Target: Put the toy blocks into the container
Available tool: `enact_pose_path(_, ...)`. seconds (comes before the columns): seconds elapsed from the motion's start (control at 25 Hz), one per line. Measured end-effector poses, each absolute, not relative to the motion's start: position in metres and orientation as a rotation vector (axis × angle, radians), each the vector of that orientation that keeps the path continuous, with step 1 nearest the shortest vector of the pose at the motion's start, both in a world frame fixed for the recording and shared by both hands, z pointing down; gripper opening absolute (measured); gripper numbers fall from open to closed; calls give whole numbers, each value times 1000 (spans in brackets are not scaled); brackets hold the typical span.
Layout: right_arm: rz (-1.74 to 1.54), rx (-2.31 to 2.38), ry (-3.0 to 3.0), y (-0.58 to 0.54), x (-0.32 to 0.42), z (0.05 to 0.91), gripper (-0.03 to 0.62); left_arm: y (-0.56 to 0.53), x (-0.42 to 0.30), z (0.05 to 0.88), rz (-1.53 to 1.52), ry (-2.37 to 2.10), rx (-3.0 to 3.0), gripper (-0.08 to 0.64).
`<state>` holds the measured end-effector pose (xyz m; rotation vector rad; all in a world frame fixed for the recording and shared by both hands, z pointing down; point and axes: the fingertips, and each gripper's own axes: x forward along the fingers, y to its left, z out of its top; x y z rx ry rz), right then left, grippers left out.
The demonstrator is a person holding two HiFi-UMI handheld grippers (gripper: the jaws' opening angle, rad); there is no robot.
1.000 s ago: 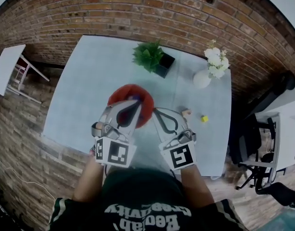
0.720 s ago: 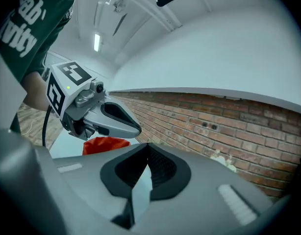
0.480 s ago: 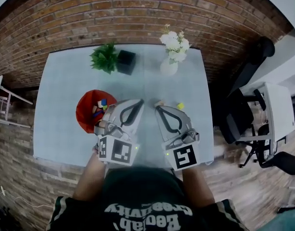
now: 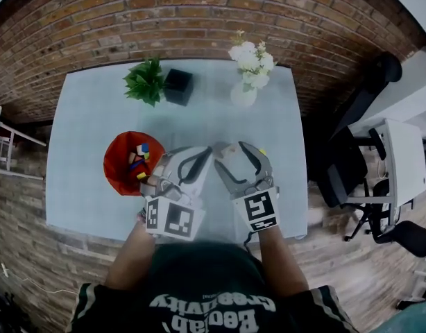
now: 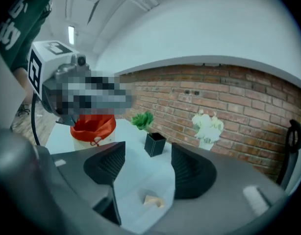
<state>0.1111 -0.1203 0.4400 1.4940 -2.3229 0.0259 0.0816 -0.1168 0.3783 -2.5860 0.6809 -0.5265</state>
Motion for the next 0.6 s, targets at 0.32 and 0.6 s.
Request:
enact_pose_path(0.32,417,1406,-2157,-165,137,586,442,-139,74,400,-599,722,-2605,5)
enact_pose_path(0.6,627,1310,-2071,-185,147,659,466,-155,63,414,-654,772,-2617,5)
